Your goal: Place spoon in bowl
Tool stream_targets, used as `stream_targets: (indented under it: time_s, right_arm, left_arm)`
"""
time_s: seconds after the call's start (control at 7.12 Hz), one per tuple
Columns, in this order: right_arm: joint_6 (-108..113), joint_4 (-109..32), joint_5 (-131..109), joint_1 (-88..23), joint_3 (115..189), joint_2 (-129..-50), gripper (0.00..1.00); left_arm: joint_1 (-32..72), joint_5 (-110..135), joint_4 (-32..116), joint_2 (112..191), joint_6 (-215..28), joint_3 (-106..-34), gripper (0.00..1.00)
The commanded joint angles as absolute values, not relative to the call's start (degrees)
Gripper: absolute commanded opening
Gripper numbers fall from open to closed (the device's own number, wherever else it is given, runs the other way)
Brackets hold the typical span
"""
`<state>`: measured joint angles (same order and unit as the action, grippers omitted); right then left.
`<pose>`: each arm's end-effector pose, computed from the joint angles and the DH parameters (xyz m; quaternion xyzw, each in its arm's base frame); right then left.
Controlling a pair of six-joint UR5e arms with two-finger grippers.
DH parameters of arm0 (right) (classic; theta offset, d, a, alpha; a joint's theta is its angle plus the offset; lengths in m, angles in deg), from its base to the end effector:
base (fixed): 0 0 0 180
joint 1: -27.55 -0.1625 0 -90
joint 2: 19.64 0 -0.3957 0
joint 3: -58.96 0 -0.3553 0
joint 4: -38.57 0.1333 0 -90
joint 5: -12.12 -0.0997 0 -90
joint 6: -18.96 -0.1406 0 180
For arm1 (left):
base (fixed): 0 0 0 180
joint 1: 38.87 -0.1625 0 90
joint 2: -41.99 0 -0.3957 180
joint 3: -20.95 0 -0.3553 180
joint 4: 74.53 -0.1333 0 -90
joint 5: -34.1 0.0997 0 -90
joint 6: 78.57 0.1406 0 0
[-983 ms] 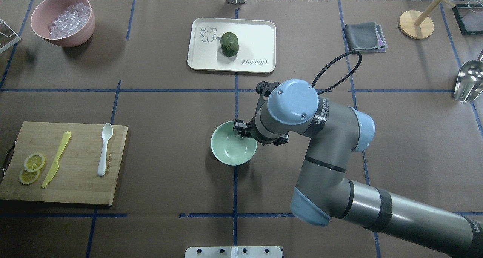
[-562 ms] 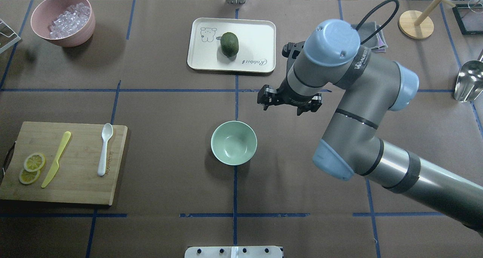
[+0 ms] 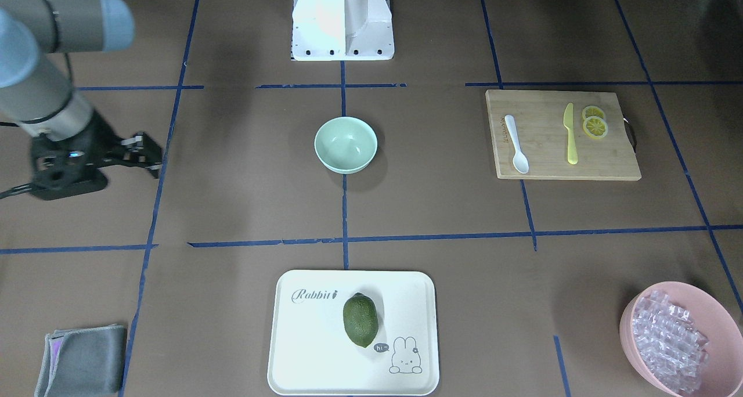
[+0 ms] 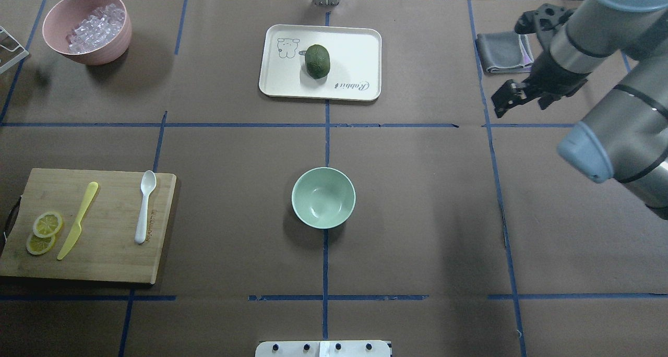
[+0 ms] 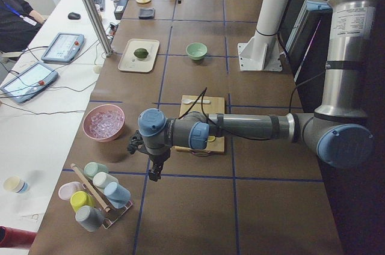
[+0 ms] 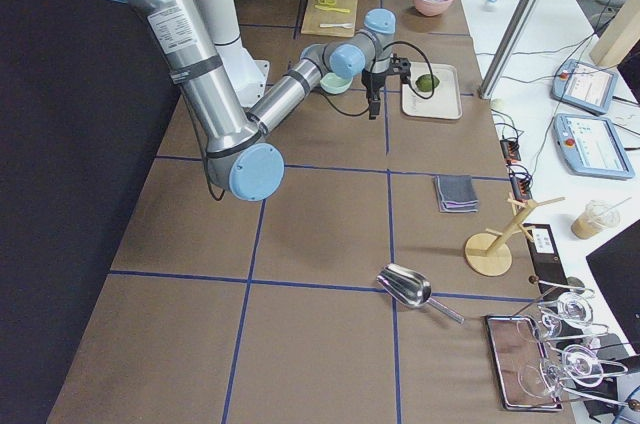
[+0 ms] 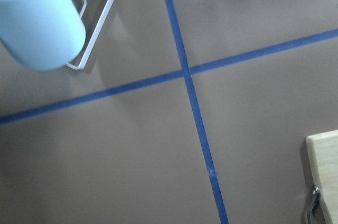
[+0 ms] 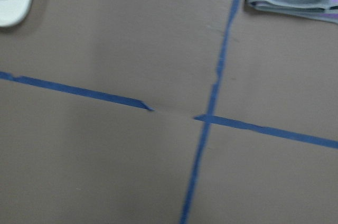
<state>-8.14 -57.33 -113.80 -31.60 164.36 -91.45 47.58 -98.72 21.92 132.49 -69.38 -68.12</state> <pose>-0.2439 -0.5074 0.3964 0.0541 -0.3722 -0.1040 0.9207 -0.0086 -0.4701 0.6530 0.0668 0.3617 0.1222 0.9218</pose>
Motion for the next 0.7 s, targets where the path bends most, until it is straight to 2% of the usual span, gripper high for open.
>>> stream_targets:
  time_s: [0.0,0.28,0.56]
  right_arm:
    - [13.3,-57.0,-115.9,-41.5,164.6,-102.3,1.00]
    - [27.4,-57.0,-120.0,-51.7,164.5,-110.0,1.00]
    - [29.1,-57.0,-120.1,-57.3,164.6,-116.3,1.00]
  left_arm:
    - [47.5,-98.9,22.2,133.1,-69.6,-68.0,1.00]
    - [47.5,-99.1,22.4,133.0,-69.3,-68.0,1.00]
    - [47.4,-99.1,23.2,133.2,-69.4,-69.4,1.00]
